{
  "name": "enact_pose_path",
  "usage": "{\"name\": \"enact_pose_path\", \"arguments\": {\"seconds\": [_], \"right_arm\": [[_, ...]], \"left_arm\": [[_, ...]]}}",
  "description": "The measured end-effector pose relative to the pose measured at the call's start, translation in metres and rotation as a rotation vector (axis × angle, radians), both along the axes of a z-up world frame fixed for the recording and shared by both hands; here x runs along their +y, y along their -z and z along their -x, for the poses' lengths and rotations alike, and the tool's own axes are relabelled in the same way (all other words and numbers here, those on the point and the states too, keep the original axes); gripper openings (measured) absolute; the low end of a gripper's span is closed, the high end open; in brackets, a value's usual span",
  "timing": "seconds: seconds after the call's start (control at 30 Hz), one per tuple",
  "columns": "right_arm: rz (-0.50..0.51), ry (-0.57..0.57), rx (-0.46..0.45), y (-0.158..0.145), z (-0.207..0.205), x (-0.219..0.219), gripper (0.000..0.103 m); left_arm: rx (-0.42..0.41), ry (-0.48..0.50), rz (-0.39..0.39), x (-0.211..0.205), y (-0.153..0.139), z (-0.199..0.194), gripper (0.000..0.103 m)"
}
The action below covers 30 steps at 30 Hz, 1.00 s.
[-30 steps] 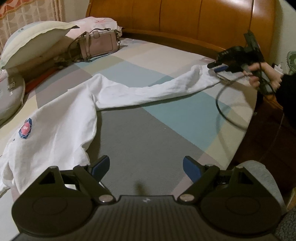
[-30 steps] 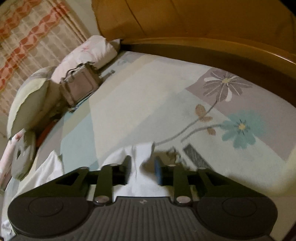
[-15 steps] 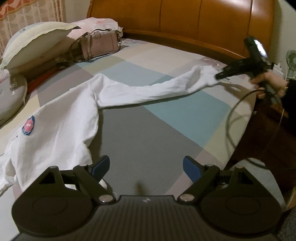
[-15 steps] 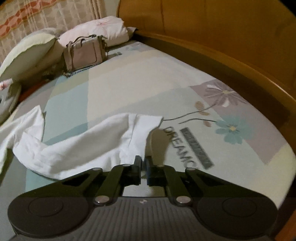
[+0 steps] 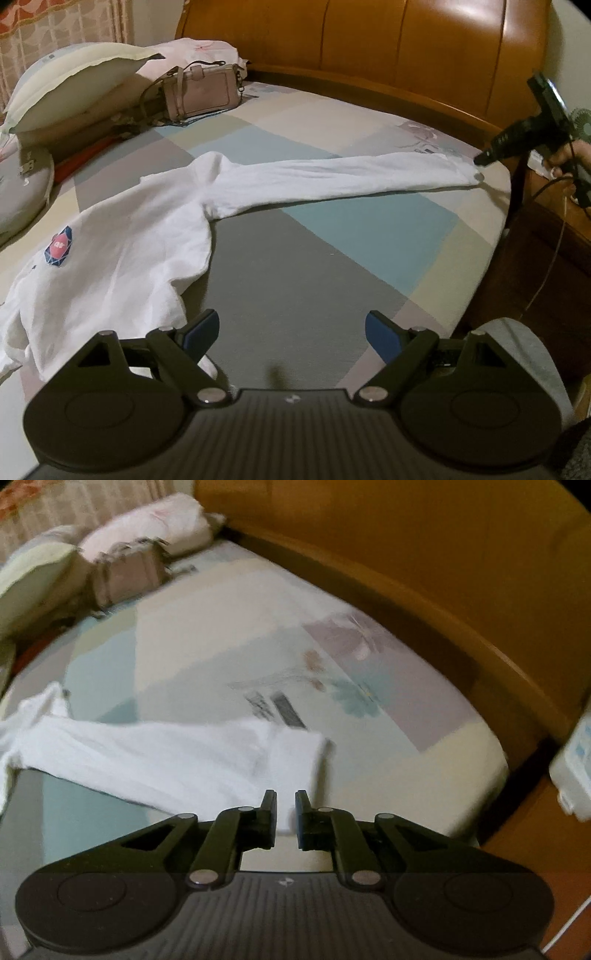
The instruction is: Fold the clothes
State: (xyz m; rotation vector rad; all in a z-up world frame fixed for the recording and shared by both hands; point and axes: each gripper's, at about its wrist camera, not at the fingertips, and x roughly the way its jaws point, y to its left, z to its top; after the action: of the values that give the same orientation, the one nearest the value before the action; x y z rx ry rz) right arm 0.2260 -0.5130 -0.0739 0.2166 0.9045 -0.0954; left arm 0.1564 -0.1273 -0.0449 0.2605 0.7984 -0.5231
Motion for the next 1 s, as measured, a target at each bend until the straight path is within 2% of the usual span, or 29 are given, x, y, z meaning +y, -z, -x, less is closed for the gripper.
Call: {"name": "enact_pose_path", "arguments": {"seconds": [0.23,0.47,0.53,0.8,1.0], "right_arm": [[-0.038,-0.246,-0.063,-0.022,-0.068,0.084,0.017],[-0.068,-0.423,-0.021,-0.004,-0.147,0.166,0.021],[-0.075,-0.442,-0.014,-0.001,-0.163,0.18,0.027],[-0.082,-0.495,0.01,0.022,-0.219,0.224,0.034],[0.012,-0.526,0.032,0.046,-0.23,0.253,0.038]], "left_arm": [[-0.014,0.003,-0.007,0.012,-0.003,-0.008,0.086],[-0.005,0.014,-0.009,0.025,-0.002,-0.02,0.086],[-0.007,0.011,-0.01,0.028,-0.002,-0.024,0.086],[-0.003,0.0,0.031,0.04,0.003,-0.042,0.086],[0.002,0.001,0.05,0.047,0.008,-0.048,0.086]]}}
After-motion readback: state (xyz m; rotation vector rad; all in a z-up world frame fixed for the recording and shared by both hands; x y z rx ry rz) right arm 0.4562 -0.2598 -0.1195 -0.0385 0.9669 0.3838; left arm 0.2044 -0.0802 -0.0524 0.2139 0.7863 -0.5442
